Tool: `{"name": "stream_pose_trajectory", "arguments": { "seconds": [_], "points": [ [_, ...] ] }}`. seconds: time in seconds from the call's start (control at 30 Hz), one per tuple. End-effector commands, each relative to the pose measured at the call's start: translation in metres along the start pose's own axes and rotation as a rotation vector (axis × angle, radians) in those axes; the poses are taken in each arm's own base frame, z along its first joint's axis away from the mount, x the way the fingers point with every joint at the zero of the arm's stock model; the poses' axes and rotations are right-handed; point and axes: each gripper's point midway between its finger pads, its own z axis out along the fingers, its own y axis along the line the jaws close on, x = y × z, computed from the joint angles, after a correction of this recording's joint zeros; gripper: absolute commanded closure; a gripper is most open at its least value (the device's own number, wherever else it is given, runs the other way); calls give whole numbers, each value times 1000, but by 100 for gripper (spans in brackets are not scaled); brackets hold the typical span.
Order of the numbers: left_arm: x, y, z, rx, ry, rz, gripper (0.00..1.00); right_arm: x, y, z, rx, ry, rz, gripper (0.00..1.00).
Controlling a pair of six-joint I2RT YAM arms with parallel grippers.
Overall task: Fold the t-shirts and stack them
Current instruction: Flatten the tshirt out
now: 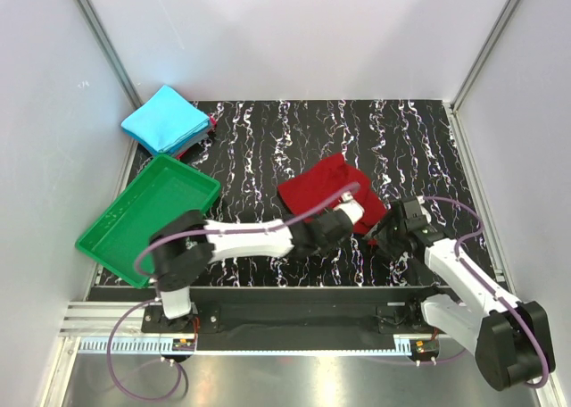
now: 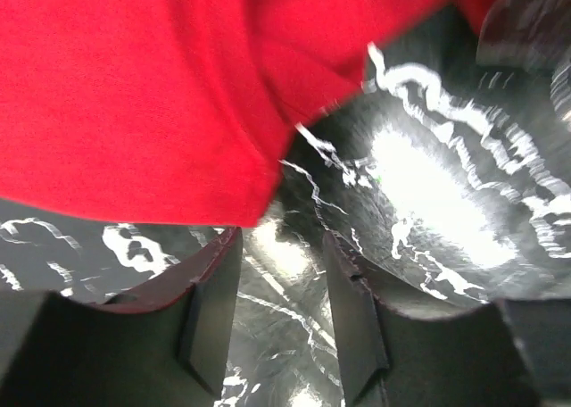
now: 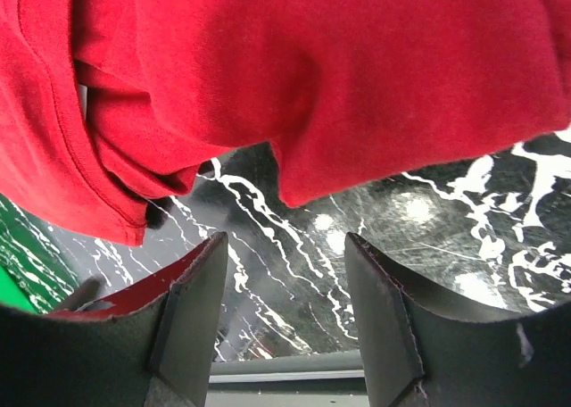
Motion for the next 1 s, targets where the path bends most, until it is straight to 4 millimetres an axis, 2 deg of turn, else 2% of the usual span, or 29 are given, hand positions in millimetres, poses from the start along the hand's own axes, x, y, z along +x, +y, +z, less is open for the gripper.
{"name": "stream_pose_trajectory", "arguments": {
  "seconds": [0.0, 0.17, 0.43, 0.5, 0.53, 0.57, 0.6, 0.67, 0.73, 0.77, 0.83, 0.87, 0.9, 0.93, 0.97],
  "points": [
    [-21, 8, 7, -132, -64, 66, 52, -10, 3, -7, 6, -51, 17, 37],
    [-4, 9, 31, -195, -14, 115, 48, -13, 8, -13, -16, -67, 6, 37],
    [-4, 20, 47, -304, -18, 133, 48, -12, 8, -17, -33, -70, -5, 37],
    [-3, 21, 50, -310, -17, 138, 54, -10, 6, -15, -31, -58, -5, 37],
    [-3, 21, 50, -313, -17, 139, 60, -9, 5, -14, -28, -55, -4, 37],
    [-2, 22, 50, -321, -17, 138, 80, -7, 2, -12, -18, -51, -1, 37],
    [-4, 25, 49, -338, -24, 132, 91, -7, -1, -10, -7, -55, 7, 37],
    [-9, 28, 42, -348, -41, 115, 100, -8, -5, -3, 4, -69, 18, 37],
    [-18, 30, 34, -352, -63, 91, 100, -13, -7, 6, 20, -95, 23, 36],
    [-28, 34, 22, -351, -89, 67, 100, -18, -1, 11, -10, -119, 14, 36],
    [-41, 39, 9, -338, -118, 15, 100, -22, -4, 20, 10, -135, 6, 37],
    [-51, 42, -4, -306, -140, -19, 100, -24, -3, 22, 18, -143, 2, 37],
    [-56, 45, -10, -287, -147, -43, 100, -25, -9, 28, 61, -143, -9, 38],
    [-65, 57, -19, -279, -168, -102, 100, -27, -12, 30, 83, -147, -15, 39],
    [-63, 60, -21, -260, -157, -121, 100, -30, -12, 32, 92, -157, -13, 45]
  ]
}}
